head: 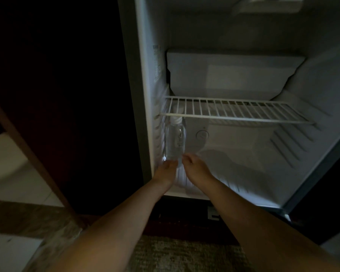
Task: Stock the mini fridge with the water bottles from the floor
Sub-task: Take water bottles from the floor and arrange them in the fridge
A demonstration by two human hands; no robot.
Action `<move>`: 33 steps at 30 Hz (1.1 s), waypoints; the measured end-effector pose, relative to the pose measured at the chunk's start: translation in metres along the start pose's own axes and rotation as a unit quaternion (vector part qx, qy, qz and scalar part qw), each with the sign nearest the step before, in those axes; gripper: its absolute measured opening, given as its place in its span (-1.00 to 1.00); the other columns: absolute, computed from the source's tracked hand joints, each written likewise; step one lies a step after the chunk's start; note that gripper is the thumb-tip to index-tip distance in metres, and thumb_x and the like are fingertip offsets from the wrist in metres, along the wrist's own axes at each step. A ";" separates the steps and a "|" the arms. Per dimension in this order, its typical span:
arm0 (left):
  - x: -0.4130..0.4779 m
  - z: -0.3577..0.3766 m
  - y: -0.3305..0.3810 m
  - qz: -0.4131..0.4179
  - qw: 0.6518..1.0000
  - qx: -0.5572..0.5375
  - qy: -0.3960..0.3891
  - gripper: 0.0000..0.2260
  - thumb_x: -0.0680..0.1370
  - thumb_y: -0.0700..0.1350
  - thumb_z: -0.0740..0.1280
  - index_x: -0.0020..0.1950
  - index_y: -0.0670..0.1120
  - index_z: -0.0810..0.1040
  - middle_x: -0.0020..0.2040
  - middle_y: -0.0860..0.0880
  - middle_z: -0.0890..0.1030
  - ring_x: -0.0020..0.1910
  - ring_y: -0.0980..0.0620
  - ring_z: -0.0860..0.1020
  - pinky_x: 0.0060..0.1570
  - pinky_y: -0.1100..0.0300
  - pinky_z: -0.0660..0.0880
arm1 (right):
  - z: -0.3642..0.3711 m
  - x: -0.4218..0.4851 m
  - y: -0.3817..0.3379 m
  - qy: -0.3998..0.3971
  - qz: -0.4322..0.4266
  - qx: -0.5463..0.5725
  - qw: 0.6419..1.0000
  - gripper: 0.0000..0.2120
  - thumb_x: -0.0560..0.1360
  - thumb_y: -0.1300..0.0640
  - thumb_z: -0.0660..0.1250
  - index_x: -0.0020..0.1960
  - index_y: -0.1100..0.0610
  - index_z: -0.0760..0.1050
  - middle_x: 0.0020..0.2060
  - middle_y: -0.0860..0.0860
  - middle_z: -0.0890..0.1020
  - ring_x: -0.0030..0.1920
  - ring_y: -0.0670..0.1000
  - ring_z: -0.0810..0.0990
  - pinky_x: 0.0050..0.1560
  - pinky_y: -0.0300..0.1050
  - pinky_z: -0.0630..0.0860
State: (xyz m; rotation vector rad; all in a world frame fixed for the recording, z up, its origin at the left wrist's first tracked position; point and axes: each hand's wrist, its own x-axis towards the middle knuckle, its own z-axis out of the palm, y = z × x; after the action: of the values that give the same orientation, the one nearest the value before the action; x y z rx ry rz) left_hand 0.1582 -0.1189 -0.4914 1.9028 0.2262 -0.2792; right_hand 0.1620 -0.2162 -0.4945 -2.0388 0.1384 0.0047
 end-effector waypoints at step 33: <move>-0.177 -0.176 0.059 0.064 0.959 0.272 -0.047 -0.81 0.61 0.02 0.16 -0.06 -0.05 0.48 -0.02 -0.07 0.53 0.00 -0.06 0.54 0.10 0.09 0.43 | -0.056 -0.160 -0.194 -0.227 -0.186 -0.347 0.891 -0.79 0.55 0.19 0.21 0.06 0.26 0.56 0.02 0.20 0.63 -0.05 0.12 0.61 0.05 -0.04 0.53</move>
State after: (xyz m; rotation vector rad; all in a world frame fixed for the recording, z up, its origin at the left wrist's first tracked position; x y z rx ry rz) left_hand 0.0215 0.0229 -0.3277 2.4280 -0.0482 -0.3692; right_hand 0.0196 -0.1640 -0.2868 -2.6780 -0.6369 0.3340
